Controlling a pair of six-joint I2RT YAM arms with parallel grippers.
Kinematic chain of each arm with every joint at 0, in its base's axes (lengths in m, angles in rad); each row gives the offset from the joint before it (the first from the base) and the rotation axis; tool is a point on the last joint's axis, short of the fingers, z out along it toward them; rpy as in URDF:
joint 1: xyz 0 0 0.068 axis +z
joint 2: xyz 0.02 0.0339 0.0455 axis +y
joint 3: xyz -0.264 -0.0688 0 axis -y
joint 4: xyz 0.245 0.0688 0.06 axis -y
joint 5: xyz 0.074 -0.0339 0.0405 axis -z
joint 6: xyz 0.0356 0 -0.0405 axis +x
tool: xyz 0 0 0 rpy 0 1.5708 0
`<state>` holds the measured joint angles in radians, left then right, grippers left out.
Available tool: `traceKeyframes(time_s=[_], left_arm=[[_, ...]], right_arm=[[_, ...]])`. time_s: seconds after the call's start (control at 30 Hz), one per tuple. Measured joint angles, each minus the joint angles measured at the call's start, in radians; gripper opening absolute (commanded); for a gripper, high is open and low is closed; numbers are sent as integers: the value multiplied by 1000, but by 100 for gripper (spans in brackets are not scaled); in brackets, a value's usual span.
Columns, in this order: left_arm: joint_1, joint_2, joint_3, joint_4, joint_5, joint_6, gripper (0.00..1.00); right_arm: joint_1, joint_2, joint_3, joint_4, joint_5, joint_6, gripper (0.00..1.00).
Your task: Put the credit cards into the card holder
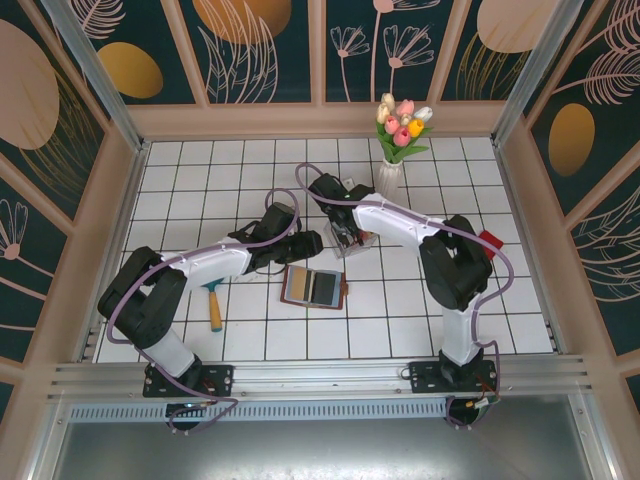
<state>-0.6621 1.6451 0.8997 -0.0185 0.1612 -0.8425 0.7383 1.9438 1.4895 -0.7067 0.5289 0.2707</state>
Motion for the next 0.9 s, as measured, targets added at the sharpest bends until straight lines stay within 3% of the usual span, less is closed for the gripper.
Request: traceKeyframes(time_s=[0.4, 0.9], left_arm=[[0, 11, 0, 0, 14, 0, 64], [0, 18, 0, 0, 15, 0, 64]], right_arm=[[9, 51, -15, 4, 53, 8, 29], [10, 41, -16, -2, 99, 24, 12]])
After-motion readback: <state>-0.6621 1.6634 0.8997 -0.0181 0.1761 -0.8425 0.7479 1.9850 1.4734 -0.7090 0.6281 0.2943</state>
